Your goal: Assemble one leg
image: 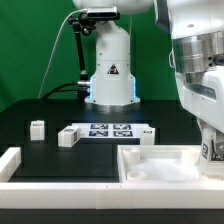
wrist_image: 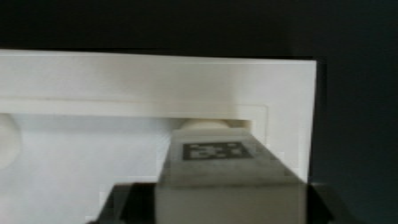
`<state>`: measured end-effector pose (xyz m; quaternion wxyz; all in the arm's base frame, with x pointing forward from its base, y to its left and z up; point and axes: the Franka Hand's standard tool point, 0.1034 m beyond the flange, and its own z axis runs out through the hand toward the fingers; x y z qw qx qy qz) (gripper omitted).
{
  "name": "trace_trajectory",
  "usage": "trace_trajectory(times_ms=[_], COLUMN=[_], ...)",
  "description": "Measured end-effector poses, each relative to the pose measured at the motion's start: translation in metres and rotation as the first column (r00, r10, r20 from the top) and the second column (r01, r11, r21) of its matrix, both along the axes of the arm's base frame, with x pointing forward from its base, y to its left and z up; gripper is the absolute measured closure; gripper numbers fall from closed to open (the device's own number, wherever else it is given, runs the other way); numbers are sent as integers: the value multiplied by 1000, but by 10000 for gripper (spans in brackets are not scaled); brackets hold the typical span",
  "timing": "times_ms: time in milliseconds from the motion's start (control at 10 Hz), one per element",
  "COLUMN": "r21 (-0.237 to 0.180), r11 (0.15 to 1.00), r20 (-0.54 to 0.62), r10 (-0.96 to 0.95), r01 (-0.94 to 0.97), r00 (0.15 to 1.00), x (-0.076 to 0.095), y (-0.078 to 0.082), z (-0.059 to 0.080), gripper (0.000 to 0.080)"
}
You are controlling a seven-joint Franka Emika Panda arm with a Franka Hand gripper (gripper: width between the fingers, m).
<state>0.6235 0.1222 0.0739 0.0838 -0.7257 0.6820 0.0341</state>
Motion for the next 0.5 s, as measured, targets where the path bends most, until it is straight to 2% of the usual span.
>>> trace_trajectory(times_ms=[100,200,300,400,500], r21=[-3,-4,-4,-13,-9], r11=[999,997,986,950,922], r20=[7,8,-4,3,-4], r10=[47,82,165,313,387], r01=[-47,-82,-165,-313,-387], r00=[999,997,986,950,922], x=[0,0,-1,-1,-1], y=[0,1,2,3,5], z=[0,1,2,2,2], gripper=[326,211,211,162,153])
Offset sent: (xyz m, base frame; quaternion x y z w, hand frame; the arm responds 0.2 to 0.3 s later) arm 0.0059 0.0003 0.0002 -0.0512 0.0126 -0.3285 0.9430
